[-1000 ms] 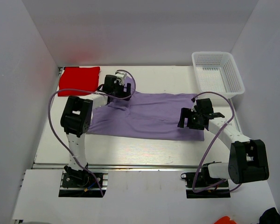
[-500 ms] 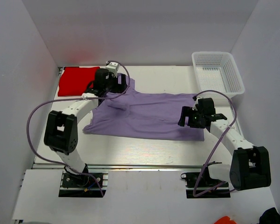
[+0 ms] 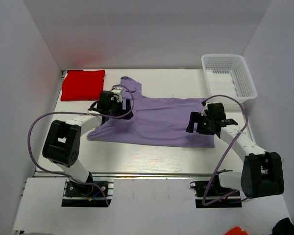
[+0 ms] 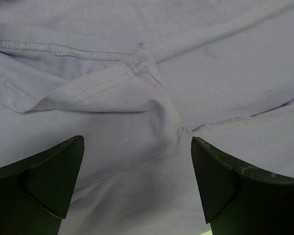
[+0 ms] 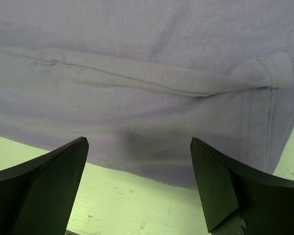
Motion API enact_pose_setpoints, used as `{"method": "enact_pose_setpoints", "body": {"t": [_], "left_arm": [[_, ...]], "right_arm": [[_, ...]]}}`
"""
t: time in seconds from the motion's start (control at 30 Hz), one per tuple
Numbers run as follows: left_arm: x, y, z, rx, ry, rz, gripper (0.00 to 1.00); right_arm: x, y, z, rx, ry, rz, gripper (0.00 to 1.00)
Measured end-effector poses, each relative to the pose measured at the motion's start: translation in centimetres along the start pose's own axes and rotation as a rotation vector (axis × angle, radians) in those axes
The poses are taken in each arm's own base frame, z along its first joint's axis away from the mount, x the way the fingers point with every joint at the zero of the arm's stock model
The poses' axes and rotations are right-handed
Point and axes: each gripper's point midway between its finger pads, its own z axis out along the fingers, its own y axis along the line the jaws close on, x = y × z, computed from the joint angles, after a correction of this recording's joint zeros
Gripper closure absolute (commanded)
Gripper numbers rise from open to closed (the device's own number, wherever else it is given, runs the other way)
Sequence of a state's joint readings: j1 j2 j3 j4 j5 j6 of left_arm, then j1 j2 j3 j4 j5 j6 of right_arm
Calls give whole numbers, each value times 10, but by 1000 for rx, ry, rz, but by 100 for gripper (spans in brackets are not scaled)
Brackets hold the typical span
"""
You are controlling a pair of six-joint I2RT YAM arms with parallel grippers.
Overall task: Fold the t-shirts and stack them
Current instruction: Fold the flattened tshirt in 1/3 of the way
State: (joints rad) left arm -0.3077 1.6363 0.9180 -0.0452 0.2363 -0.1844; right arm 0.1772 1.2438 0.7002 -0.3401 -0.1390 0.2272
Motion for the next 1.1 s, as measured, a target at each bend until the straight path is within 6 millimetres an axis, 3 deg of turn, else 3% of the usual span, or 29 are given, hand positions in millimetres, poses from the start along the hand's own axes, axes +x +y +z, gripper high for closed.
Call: {"method": "enact_pose_setpoints", "body": {"t": [0.3, 0.5, 0.87, 1.1], "left_arm": [[10, 19, 26, -68, 49, -12, 0], [12, 28, 33, -110, 49, -12, 0], [-20, 41, 65, -152, -19, 22, 0], [-59, 40, 90, -133, -88, 73, 0]], "right_arm": [[1, -1, 1, 3, 4, 1, 10], [1, -1, 1, 5, 7, 2, 10], [2, -3, 2, 16, 10, 3, 10], [2, -5, 2, 24, 9, 3, 10]]}}
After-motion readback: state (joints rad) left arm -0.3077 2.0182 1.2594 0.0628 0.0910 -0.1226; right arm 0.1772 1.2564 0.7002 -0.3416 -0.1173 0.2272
